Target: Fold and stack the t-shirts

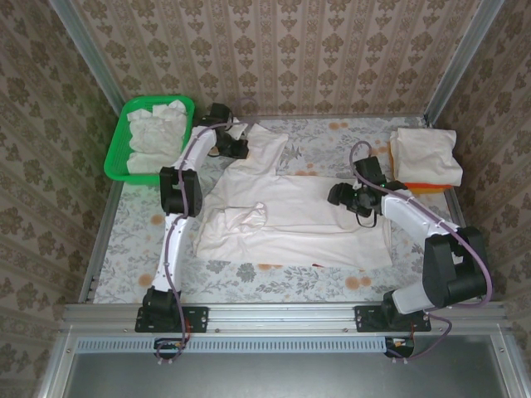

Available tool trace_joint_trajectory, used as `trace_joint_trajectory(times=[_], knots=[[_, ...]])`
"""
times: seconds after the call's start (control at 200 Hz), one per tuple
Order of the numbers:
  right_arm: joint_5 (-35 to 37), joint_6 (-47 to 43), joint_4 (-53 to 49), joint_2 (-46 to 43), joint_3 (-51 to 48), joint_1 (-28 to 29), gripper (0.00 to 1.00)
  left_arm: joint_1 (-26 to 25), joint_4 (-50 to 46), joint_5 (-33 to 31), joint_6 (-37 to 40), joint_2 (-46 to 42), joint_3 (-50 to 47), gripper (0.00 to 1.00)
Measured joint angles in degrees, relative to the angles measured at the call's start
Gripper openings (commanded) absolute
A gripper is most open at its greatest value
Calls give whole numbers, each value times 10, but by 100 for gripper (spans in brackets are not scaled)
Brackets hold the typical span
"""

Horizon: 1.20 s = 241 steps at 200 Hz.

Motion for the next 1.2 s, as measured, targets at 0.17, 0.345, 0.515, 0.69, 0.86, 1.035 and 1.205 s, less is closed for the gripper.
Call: trace_joint_trajectory(times=[0.17, 0.345, 0.515, 0.69, 0.86, 1.035, 1.205], knots=[[30, 1, 0, 29, 49, -73, 69, 1, 46, 5, 0, -34, -68, 0], [90, 2, -12, 113, 114, -138, 56, 3, 87, 4, -1, -63, -127, 0], [129, 5, -33, 221, 203, -162, 48, 10, 103, 6, -3, -71, -144, 0], [141, 5, -64, 290, 263, -164, 44, 15, 112, 10, -5, -74, -152, 0], [138, 5, -82, 328, 294, -164, 38, 16, 119, 12, -8, -76, -158, 0], [129, 3, -92, 332, 294, -164, 12, 17, 124, 13, -10, -79, -164, 0], [128, 2, -96, 332, 294, -164, 0, 20, 125, 12, -10, -79, -164, 0]])
